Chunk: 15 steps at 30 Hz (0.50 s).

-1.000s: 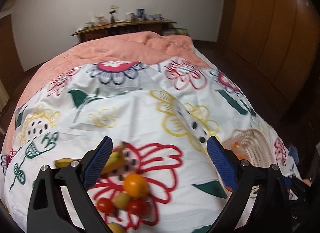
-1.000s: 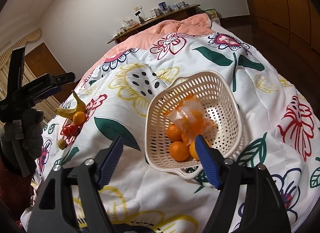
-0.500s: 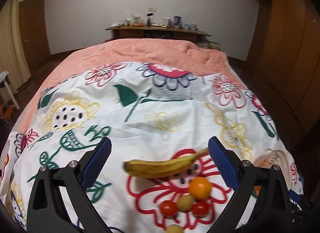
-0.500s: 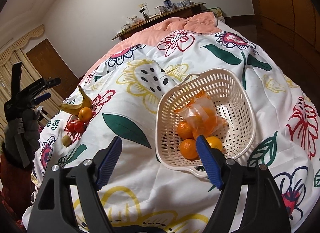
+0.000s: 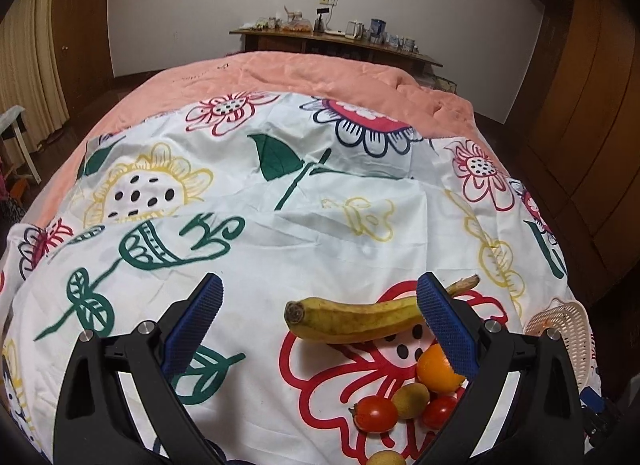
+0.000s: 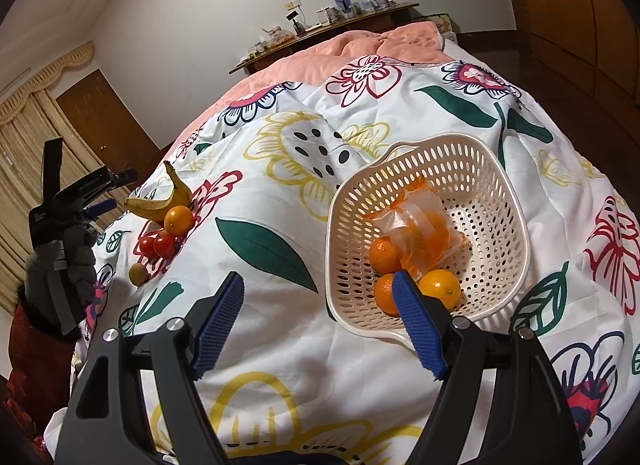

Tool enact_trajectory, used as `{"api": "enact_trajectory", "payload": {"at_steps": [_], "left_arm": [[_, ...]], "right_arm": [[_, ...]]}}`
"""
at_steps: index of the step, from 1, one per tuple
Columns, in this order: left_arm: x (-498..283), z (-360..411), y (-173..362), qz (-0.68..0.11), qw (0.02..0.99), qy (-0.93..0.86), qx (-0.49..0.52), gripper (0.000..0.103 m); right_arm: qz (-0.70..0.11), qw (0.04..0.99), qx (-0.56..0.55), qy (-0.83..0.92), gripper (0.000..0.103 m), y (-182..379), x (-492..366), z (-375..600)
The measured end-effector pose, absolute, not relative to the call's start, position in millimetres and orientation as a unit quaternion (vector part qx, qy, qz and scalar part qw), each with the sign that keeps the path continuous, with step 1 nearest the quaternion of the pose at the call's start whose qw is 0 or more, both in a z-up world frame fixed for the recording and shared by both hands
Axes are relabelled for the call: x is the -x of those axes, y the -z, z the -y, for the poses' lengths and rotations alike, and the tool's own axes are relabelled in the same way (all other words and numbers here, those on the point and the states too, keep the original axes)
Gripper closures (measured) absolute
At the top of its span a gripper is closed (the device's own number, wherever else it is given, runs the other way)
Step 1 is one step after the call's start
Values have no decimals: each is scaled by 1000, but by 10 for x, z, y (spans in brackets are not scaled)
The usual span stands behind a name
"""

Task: Organize fruits
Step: 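Move the empty left tool back to the yellow banana, then grasp the yellow banana with the left tool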

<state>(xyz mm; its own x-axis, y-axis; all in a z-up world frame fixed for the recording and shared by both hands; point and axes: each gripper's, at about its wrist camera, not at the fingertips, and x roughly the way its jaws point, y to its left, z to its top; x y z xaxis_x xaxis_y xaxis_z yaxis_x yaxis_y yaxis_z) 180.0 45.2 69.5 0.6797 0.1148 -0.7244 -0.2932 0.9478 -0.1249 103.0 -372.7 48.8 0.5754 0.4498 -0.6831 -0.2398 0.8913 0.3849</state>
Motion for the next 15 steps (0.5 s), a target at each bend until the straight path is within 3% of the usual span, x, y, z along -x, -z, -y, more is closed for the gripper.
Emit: {"api": "enact_trajectory", "payload": {"at_steps": [9,15], "left_arm": [[-1933,-491,-499,-406,898,-106,135,6],[-2035,-427,-361,-424,891,-97,129,34]], "right_arm": [[-417,878,-126,-197,27,-490,-1031,3718],[-417,878,-126,-197,27,-489,-1033,3719]]}}
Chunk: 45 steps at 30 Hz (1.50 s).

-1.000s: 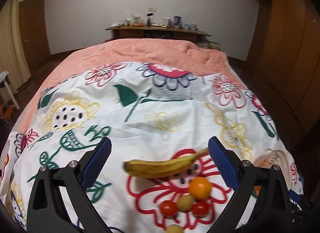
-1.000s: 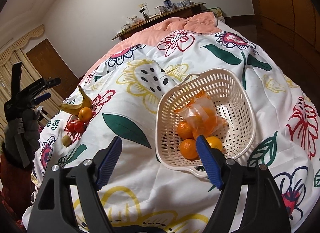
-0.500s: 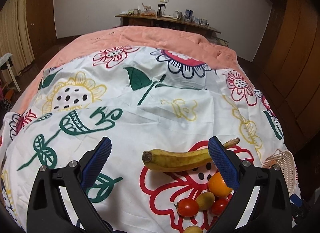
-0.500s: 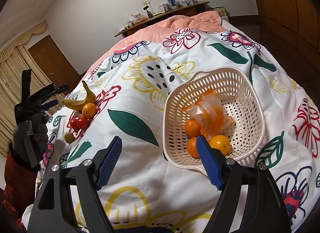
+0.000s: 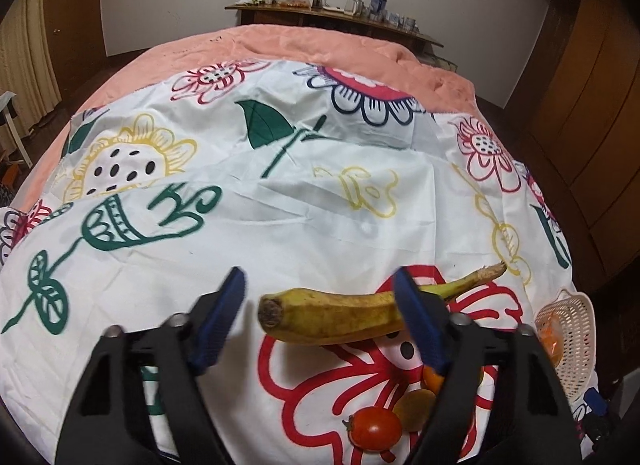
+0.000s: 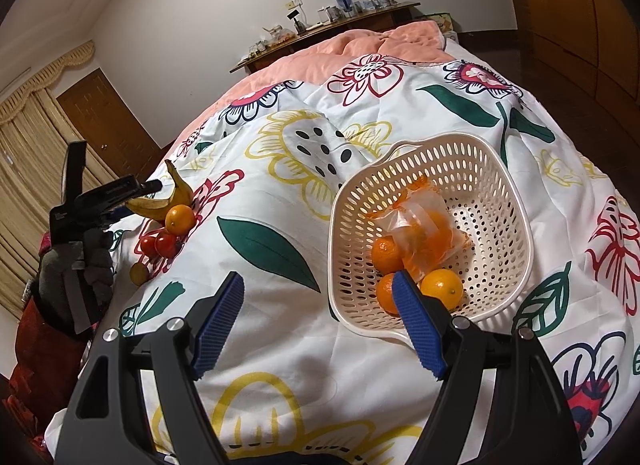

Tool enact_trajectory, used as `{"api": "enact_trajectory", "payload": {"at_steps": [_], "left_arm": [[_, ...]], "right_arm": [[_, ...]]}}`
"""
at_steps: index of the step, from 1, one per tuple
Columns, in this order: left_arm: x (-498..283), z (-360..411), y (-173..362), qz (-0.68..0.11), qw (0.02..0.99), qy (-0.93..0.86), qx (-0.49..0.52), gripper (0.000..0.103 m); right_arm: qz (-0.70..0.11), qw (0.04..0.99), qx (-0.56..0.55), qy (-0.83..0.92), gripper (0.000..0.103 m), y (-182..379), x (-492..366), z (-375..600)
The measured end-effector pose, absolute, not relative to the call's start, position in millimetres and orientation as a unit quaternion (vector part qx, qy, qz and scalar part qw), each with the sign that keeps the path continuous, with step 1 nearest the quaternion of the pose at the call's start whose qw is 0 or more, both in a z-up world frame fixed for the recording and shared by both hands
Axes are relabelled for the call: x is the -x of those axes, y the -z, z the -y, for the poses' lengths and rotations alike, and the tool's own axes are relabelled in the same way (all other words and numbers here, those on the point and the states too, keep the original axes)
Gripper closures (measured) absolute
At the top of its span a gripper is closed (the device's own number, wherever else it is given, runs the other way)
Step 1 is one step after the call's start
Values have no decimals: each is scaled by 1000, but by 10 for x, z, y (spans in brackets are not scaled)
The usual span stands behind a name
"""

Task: Organize fruits
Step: 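Grasp the yellow banana with the left tool, then lift the banana off the duvet with the left tool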

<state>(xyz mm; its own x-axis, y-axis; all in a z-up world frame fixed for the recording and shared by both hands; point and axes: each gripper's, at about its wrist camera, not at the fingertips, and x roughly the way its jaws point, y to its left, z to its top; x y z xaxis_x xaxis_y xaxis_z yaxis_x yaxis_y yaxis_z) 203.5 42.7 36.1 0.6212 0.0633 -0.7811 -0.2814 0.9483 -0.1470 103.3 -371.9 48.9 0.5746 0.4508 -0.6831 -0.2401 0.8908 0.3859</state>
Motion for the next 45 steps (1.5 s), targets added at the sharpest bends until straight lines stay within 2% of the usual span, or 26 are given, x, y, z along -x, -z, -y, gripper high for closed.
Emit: {"api": "enact_trajectory", "payload": {"at_steps": [3,8,20,23,26,32,34,36,39,45], "left_arm": [[-2080,-361,-288,-434,889,-90,118,43],[-2104,-298,-324,-428,893,-91,109,46],[-2176,-73,-460,-395,910,-79,97,46],[-2214,-84,-404,-399,908,-86,99,44],[-2246,-102,-325,-408,903,-82,102,39],[-2318,-247,-165,-448,879,-86,139,39],[-2318,-282,-159,-448,877,-86,148,42],[-2312,-269,-154,-449,878,-95,138,52],[-2285,-308,-173,-444,879,-93,149,63],[-2206,-281,-303,-424,888,-76,158,72]], "right_arm": [[-418,878,-126,-196,27,-490,-1034,3721],[-418,878,-126,-197,27,-481,-1035,3707],[-419,877,-123,-200,27,-475,-1027,3669],[-418,878,-124,-200,27,-483,-1029,3681],[-418,878,-125,-199,27,-482,-1028,3692],[-418,878,-124,-200,27,-482,-1037,3691],[-417,878,-123,-199,27,-485,-1035,3696],[-417,878,-124,-198,27,-484,-1036,3701],[-417,878,-123,-198,27,-485,-1036,3700],[-417,879,-119,-199,27,-505,-1033,3681]]}}
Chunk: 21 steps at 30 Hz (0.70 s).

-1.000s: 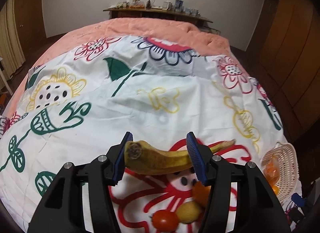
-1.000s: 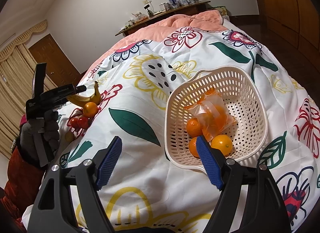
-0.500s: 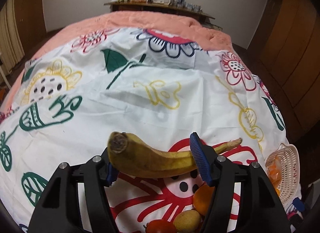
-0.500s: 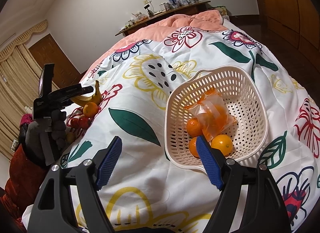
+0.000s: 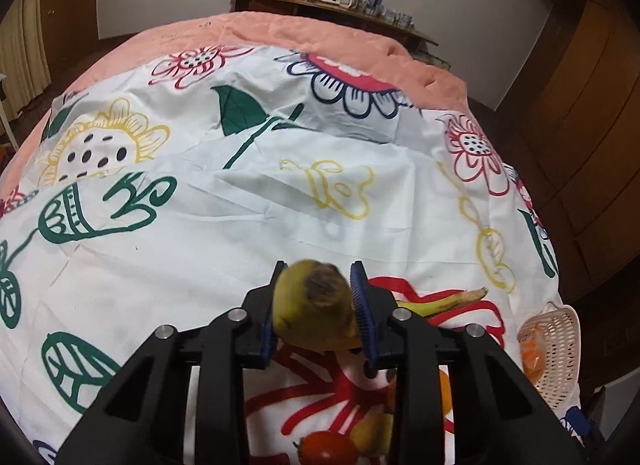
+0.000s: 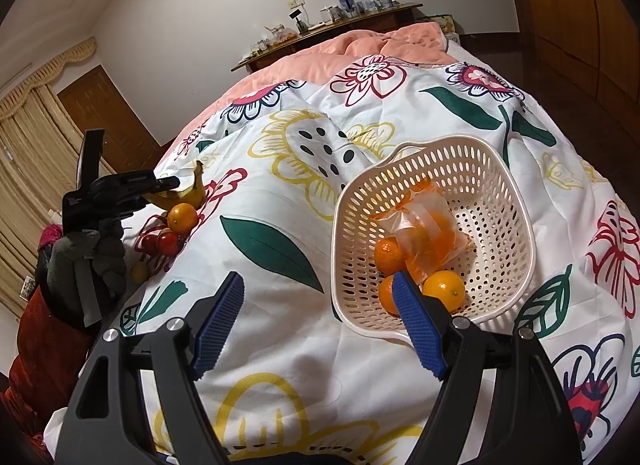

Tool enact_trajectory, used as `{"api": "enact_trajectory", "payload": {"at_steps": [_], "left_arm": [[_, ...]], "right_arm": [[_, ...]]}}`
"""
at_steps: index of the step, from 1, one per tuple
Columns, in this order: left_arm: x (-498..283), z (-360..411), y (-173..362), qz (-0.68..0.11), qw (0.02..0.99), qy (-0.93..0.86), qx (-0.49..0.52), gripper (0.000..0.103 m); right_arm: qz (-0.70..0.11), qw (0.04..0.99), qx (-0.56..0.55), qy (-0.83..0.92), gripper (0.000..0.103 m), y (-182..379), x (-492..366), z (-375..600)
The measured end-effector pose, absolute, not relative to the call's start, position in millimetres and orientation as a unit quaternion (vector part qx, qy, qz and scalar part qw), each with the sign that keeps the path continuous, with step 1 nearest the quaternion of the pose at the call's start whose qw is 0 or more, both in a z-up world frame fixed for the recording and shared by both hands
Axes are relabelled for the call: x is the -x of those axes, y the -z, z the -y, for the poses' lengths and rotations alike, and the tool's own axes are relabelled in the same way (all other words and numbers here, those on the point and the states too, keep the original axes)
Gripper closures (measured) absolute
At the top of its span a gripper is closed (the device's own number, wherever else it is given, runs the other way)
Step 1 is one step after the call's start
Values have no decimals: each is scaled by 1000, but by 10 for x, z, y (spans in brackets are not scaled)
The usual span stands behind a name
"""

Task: Organize fruits
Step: 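Lift the banana off the duvet with the left tool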

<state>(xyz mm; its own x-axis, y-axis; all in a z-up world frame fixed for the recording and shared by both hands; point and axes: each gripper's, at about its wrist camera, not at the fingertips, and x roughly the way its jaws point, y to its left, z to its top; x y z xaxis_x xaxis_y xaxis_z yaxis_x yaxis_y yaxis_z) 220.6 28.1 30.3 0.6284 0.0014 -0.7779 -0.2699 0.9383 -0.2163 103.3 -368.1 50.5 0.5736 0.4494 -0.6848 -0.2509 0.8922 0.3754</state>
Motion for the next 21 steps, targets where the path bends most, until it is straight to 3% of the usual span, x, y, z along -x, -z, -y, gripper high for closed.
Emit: {"api": "enact_trajectory", "payload": {"at_steps": [21], "left_arm": [[-1854,-210,-927,-355,923,-62,136,73]], "right_arm": [[-408,877,-59,-247,27,-799,-1107,3025]]}}
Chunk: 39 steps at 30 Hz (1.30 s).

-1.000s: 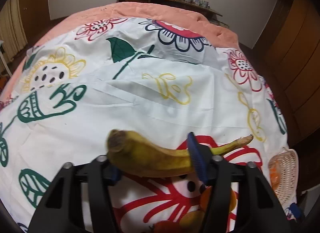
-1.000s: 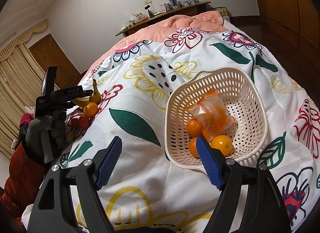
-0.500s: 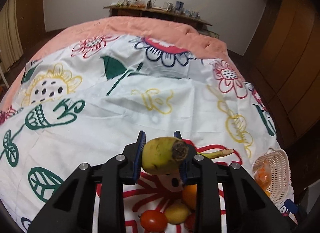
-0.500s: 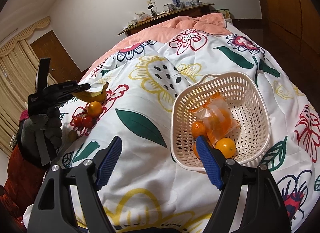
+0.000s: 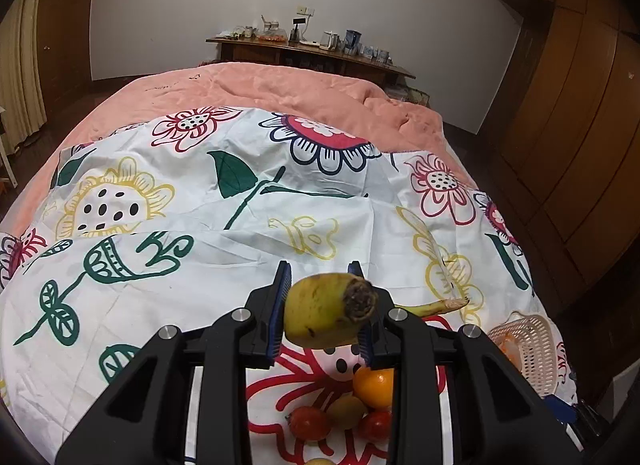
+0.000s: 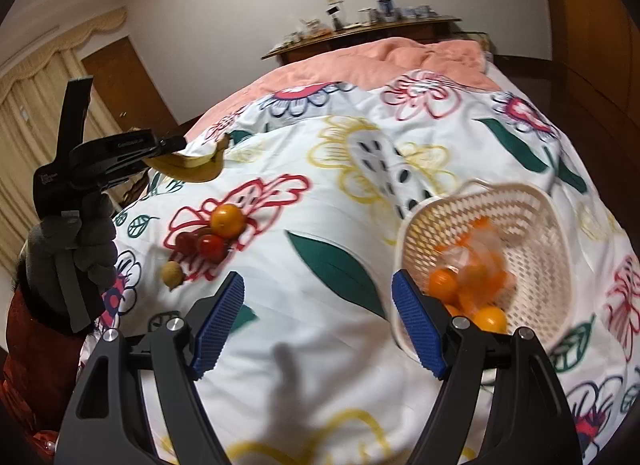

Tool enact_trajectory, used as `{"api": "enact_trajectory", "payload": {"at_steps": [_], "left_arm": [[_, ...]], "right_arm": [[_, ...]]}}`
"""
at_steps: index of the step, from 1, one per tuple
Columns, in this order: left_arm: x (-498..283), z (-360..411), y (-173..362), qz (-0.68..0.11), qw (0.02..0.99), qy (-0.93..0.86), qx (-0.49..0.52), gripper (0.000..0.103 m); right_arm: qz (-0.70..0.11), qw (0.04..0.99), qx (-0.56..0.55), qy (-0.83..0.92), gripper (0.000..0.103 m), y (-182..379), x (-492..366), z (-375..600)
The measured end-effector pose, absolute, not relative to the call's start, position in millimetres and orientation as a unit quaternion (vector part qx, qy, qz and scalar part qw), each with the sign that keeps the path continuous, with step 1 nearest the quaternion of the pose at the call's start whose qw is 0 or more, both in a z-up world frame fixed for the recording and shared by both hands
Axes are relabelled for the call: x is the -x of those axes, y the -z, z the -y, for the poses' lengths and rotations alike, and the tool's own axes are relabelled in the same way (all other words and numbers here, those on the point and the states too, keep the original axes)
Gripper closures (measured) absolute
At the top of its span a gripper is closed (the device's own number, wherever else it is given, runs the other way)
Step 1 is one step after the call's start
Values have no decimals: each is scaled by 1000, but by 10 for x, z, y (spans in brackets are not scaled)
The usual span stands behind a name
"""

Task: Organize fruits
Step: 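Lift the banana off the duvet with the left tool, then grasp an orange from the pile with the right tool while the left tool holds the banana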

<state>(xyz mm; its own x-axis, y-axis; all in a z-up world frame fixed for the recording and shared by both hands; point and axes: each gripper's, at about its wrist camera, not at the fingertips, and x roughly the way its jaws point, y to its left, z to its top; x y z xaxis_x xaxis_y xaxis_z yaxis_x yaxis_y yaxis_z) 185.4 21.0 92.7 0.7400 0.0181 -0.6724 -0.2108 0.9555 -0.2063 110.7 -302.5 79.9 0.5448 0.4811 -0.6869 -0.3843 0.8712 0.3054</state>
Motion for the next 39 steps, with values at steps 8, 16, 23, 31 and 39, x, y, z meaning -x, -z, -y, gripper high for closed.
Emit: {"api": "enact_trajectory", "payload": {"at_steps": [8,16,23,31,39], "left_arm": [[-1667,-387,-1019,-341,927,-55,150,73],[-1451,-650,-1122,-321,930,-48,175,73],[-1303,-880,-1143,-309,931,-45,191,73],[-1249,-1083,-1050,-312,925,-49,209,73],[-1211,-1170,-1009,-314,922,-56,217,73]], "right_arm": [[-445,843,-53,-297,27,-783,-1339,2465],[-481,818,-38,-312,29,-711,-1626,1897],[-517,807,-3,-286,44,-571,-1878,1553],[-534,799,24,-277,58,-523,-1972,1354],[-525,808,25,-266,66,-558,-1946,1409]]}}
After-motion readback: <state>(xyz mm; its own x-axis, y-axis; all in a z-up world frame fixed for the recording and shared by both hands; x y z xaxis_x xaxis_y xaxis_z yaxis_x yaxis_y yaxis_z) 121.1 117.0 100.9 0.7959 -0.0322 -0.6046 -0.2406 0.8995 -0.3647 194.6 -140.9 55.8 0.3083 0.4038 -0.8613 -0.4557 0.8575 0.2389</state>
